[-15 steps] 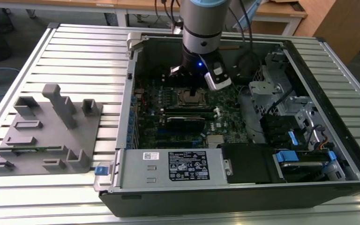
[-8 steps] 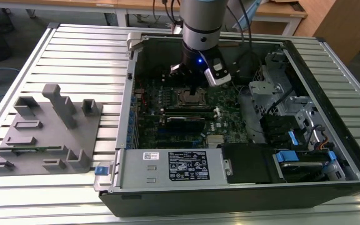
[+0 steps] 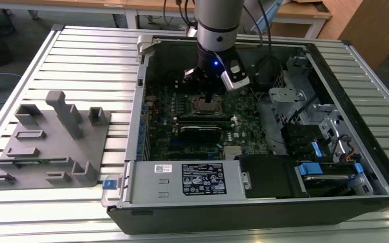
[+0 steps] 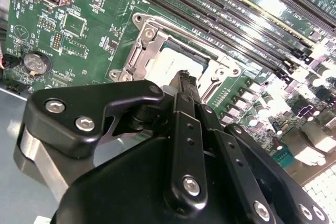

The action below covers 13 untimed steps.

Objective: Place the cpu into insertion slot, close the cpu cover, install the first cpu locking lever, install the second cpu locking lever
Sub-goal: 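Install the second cpu locking lever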

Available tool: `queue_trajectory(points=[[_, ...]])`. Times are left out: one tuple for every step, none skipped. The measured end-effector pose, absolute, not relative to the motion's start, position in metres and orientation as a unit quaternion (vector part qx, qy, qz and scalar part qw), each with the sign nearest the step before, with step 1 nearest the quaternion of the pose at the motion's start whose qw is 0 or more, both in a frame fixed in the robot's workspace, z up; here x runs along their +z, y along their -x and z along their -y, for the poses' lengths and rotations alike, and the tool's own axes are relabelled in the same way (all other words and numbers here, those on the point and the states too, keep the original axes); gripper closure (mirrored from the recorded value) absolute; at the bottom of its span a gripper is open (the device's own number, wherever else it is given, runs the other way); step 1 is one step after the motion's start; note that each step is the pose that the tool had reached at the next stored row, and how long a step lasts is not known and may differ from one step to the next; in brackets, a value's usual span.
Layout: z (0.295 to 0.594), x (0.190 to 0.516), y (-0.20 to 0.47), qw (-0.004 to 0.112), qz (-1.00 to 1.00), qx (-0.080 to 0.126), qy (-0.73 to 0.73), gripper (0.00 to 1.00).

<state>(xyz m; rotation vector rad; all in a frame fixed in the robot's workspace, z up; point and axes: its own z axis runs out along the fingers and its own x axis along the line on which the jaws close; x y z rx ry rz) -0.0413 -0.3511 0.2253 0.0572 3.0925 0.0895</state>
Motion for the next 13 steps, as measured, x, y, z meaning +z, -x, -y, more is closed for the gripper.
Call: queue_trajectory(points=[[0.3506,0.2252,0.0413,0.024,-0.999,0.029,-0.019,0.90],[0.3496,0.2251,0.0413,0.024,-0.999,0.028,-0.019,0.90],[0.3483,0.2251,0.0414,0.024,-0.999,0.028,-0.019,0.90],[0.3471,0.2250,0.0413,0.024,-0.999,0.028,-0.019,0.90],[0.3462,0.2249,0.0413,0.024,-0.999,0.028,-0.019,0.90],[0.3459,0.2249,0.0413,0.024,-0.999,0.028,-0.019,0.90],[0.3459,0.2249,0.0413,0.024,-0.999,0.028,-0.018,0.90],[0.3459,0.2249,0.0413,0.024,-0.999,0.028,-0.018,0.90],[0.3458,0.2249,0.0413,0.024,-0.999,0.028,-0.018,0.90],[0.3457,0.2249,0.0413,0.024,-0.999,0.028,-0.019,0.90],[0.3456,0.2249,0.0414,0.024,-0.999,0.028,-0.019,0.90],[0.3457,0.2249,0.0414,0.024,-0.999,0.028,-0.019,0.90],[0.3456,0.2249,0.0413,0.024,-0.999,0.028,-0.019,0.90]])
